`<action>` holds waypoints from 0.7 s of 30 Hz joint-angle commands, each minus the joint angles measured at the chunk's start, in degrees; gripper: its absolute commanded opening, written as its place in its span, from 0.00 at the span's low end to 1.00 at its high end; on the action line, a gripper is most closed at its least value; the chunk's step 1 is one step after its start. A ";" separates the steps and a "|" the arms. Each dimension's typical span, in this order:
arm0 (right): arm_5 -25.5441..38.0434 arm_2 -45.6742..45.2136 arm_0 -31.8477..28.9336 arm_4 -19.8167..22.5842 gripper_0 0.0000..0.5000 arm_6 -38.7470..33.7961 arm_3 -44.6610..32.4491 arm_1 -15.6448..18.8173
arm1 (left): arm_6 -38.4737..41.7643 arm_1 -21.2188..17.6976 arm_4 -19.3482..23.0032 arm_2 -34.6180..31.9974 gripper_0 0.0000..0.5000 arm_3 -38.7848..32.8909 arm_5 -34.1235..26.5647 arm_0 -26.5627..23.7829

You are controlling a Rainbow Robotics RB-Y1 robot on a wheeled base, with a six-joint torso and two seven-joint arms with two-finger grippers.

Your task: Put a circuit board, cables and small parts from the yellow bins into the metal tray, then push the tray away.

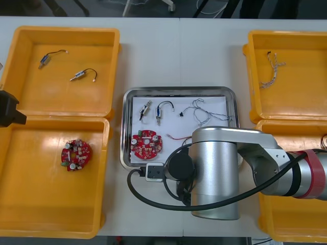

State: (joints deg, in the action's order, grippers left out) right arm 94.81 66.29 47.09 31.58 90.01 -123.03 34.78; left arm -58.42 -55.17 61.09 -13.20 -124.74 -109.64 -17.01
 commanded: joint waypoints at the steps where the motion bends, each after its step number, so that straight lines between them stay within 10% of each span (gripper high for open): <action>1: -0.06 -1.34 1.78 -1.52 1.00 2.89 -0.80 -0.06 | -4.42 -2.49 0.44 -1.83 1.00 -1.65 -0.36 0.93; 21: -6.39 -0.11 1.69 -1.96 1.00 3.33 4.65 -1.38 | -4.42 -2.49 0.44 -1.83 1.00 -1.65 -0.36 0.93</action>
State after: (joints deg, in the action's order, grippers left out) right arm 89.65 66.29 47.09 30.15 92.47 -118.23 34.54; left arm -58.42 -55.17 61.11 -13.20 -124.76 -109.64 -17.01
